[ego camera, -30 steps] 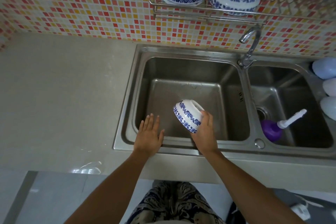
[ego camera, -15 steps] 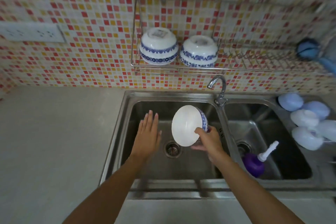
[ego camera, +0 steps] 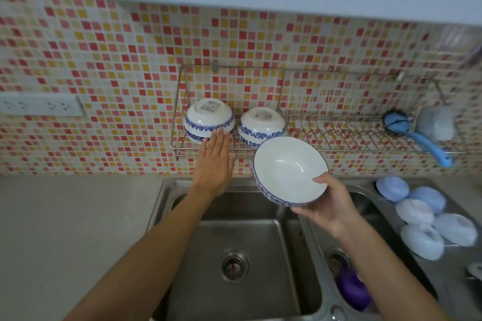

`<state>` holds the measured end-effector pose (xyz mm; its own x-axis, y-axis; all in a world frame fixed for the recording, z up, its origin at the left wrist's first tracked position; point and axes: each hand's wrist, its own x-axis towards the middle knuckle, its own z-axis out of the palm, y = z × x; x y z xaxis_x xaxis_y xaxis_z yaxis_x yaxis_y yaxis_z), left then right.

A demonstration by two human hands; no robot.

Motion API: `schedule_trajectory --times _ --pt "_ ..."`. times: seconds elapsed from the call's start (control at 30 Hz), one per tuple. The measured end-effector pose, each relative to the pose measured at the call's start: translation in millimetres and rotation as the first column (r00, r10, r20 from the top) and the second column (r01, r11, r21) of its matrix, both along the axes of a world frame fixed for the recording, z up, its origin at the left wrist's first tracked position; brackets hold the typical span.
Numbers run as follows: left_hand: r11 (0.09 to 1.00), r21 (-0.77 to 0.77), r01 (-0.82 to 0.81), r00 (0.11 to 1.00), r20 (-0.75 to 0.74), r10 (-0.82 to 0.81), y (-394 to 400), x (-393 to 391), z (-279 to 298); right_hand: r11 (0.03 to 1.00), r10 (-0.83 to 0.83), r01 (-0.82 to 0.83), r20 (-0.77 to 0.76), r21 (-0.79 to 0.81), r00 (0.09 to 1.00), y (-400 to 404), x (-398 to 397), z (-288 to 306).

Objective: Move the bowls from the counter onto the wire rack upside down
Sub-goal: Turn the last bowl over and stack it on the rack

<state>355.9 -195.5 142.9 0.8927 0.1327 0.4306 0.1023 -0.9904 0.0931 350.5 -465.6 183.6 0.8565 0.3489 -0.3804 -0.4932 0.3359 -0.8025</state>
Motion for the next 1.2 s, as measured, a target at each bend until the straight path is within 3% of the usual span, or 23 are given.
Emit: schedule_trajectory --times 0.2,0.33,0.43,0.53,0.7,0.83,0.93,1.0,1.2 --pt "0.999 -0.022 -0.029 1.0 0.011 0.029 -3 0 -2 0.997 0.014 -0.029 0.189 0.075 0.982 2 31 46" --pt "1.0 -0.027 -0.01 1.0 0.001 0.01 -2 -2 -1 0.999 -0.015 0.029 0.31 -0.043 0.95 8 54 73" --pt "1.0 -0.017 -0.01 1.0 -0.022 0.009 -1 -4 2 0.974 -0.025 0.131 0.482 -0.186 0.876 16 70 86" --pt "1.0 -0.009 -0.007 0.999 -0.04 0.007 0 -5 4 0.902 -0.027 0.294 0.639 -0.316 0.769 27 84 92" --pt "1.0 0.013 -0.013 0.998 -0.059 0.014 0 -4 4 0.673 0.119 0.558 0.816 -0.486 0.566 47 111 84" --pt "1.0 0.012 -0.013 0.998 -0.061 0.013 -1 -4 3 0.559 0.33 0.628 0.84 -0.542 0.431 63 122 76" --pt "1.0 0.018 -0.011 0.998 -0.064 0.012 -1 -4 4 0.542 0.471 0.619 0.816 -0.568 0.336 75 126 66" --pt "1.0 0.024 -0.014 0.998 -0.061 0.016 -1 -4 3 0.545 0.528 0.591 0.791 -0.594 0.308 80 131 58" --pt "0.999 0.029 -0.025 0.998 -0.05 0.026 0 -2 1 0.435 0.669 0.628 0.698 -0.645 0.254 93 142 40"
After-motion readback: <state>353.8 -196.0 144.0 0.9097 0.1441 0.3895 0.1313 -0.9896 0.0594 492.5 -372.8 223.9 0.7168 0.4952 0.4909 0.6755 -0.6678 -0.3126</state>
